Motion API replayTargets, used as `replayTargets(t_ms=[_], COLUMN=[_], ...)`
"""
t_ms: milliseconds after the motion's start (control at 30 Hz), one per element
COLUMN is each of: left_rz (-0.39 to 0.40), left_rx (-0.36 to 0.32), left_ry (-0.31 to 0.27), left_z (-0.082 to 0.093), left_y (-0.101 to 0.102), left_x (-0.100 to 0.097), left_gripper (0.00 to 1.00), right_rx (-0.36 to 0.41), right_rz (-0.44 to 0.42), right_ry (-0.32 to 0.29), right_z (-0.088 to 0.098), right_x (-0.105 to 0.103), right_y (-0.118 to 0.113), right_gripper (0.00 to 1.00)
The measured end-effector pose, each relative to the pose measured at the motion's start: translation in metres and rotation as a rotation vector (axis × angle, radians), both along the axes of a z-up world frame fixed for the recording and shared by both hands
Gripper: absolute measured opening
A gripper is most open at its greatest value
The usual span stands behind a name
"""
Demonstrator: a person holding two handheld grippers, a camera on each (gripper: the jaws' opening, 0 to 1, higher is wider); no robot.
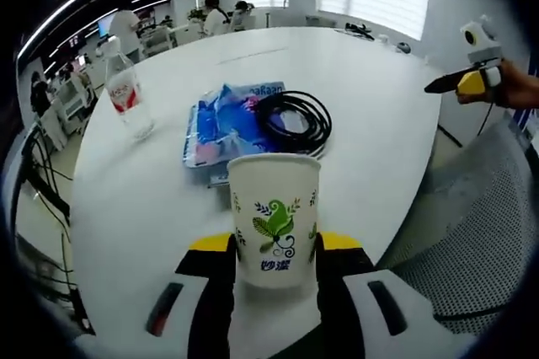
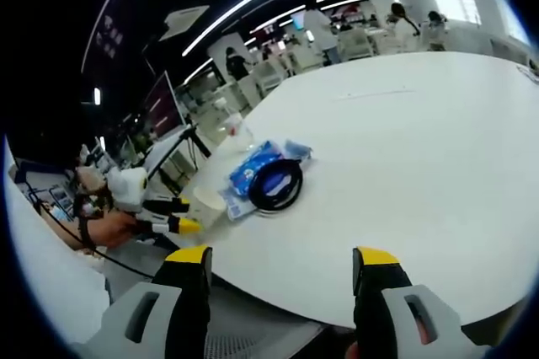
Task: Arrange the tabletop items into an orderly group along one side of the table until the central work area is clear of visible clutter.
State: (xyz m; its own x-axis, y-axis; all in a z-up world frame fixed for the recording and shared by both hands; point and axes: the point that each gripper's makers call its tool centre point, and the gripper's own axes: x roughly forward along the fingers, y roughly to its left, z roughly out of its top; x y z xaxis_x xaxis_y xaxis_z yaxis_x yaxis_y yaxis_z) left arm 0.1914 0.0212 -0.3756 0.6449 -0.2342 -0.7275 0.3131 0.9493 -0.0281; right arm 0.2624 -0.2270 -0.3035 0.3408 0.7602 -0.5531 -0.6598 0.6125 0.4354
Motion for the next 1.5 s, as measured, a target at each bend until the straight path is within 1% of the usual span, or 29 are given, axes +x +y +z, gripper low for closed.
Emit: replayTargets(t_ms=[33,100,233,267,367,467,500,567,833,900,967,1067,1100,1267,1367,1500], left_rz=[0.000,0.004,0.015,0.013,0.005,-0.033,-0.047,-0.064,-0.131,-0.146,-0.164,-0.188,-0.196,-0.235,-0.250,-0.268], left_rx=[-0.003,-0.005,-0.024,-0.024,-0.030,-0.028,-0.026,-0.030,-0.035,-0.035,-0.035,-0.033,-0.034,-0.029,-0.034,-0.036], left_ry=[-0.005,-0.017,-0.042,-0.047,-0.061,-0.075,-0.078,-0.083,-0.076,-0.075,-0.077,-0.077,-0.076,-0.070,-0.068,-0.064], left_z=[0.003,0.002,0.015,0.018,0.026,0.033,0.028,0.031,0.029,0.032,0.040,0.040,0.041,0.041,0.042,0.042], left_y=[-0.001,0.000,-0.005,-0.005,-0.011,-0.021,-0.021,-0.031,-0.053,-0.062,-0.071,-0.073,-0.078,-0.088,-0.094,-0.100], left_x=[0.000,0.000,0.003,0.004,0.004,0.004,0.005,0.004,0.002,0.003,0.001,-0.001,0.001,0.004,0.005,0.006], left_gripper=[0.36,0.36,0.37,0.37,0.37,0.37,0.37,0.37,0.37,0.37,0.37,0.37,0.37,0.37,0.37,0.37], right_rx=[0.001,0.001,0.005,0.007,0.012,0.011,0.011,0.015,0.020,0.021,0.020,0.019,0.019,0.026,0.033,0.029], right_rz=[0.000,0.003,0.013,0.018,0.034,0.059,0.067,0.078,0.110,0.114,0.119,0.125,0.127,0.147,0.166,0.183], right_ry=[0.001,0.001,0.002,0.003,0.006,0.009,0.012,0.014,0.019,0.019,0.018,0.019,0.019,0.025,0.039,0.047], right_z=[0.000,0.001,0.003,0.001,0.001,0.000,-0.002,-0.003,-0.001,-0.001,-0.001,-0.002,-0.002,-0.001,0.000,-0.003], right_x=[0.000,-0.002,-0.006,-0.005,-0.008,-0.015,-0.016,-0.018,-0.024,-0.025,-0.025,-0.025,-0.025,-0.028,-0.033,-0.036], right_y=[0.000,0.002,0.008,0.010,0.016,0.024,0.026,0.031,0.039,0.039,0.039,0.040,0.040,0.046,0.050,0.054], right_gripper=[0.69,0.69,0.69,0.69,0.69,0.68,0.68,0.68,0.67,0.67,0.67,0.68,0.68,0.68,0.61,0.63])
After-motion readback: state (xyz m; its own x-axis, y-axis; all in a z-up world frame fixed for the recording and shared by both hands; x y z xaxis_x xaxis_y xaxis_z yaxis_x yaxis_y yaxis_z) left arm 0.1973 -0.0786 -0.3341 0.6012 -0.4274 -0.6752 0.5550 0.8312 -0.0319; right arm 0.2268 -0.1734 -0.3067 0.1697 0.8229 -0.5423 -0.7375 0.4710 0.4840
